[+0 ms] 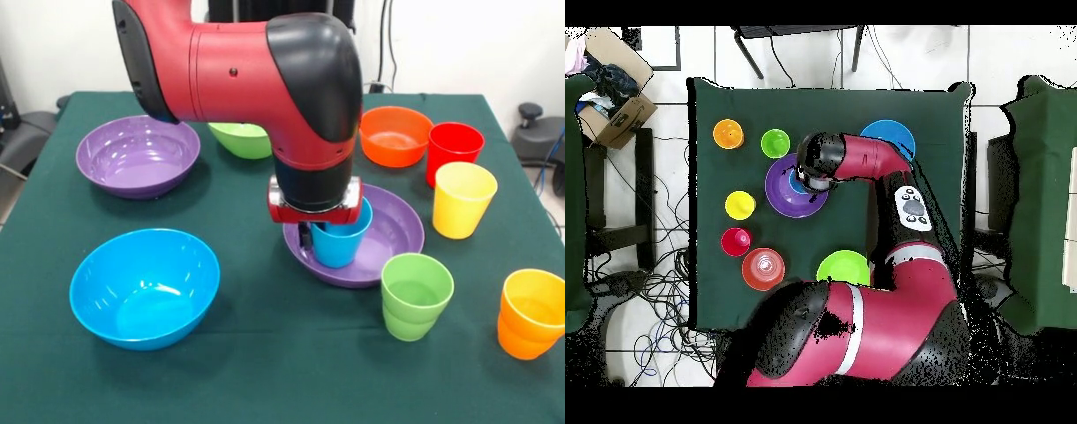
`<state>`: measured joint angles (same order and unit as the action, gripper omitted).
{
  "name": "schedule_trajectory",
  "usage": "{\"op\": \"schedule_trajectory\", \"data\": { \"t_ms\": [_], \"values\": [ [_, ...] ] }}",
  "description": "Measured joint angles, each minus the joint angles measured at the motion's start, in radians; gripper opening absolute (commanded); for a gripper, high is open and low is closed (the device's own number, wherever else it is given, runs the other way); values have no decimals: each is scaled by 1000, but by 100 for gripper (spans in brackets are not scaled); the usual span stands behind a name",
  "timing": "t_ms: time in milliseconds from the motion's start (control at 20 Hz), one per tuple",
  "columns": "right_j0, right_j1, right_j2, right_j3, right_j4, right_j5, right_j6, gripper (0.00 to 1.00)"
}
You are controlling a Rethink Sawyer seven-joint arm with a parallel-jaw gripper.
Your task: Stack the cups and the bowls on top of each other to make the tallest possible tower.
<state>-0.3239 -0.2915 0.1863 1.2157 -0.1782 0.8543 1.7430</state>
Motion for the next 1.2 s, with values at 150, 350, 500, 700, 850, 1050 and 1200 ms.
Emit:
{"op": "schedule_trajectory", "data": {
  "t_ms": [150,350,500,700,850,1050,1200],
  "values": [
    [-1,13,10,-37,-8,26,0,0],
    [-2,37,24,-99,-17,64,0,0],
    [-2,53,34,-143,-22,81,0,0],
    [-5,85,53,-223,-24,108,-10,0],
    [-8,112,71,-284,-25,128,-29,0],
    [-11,133,86,-335,-28,134,-49,0],
    [-11,145,92,-365,-29,134,-64,0]
  ]
}}
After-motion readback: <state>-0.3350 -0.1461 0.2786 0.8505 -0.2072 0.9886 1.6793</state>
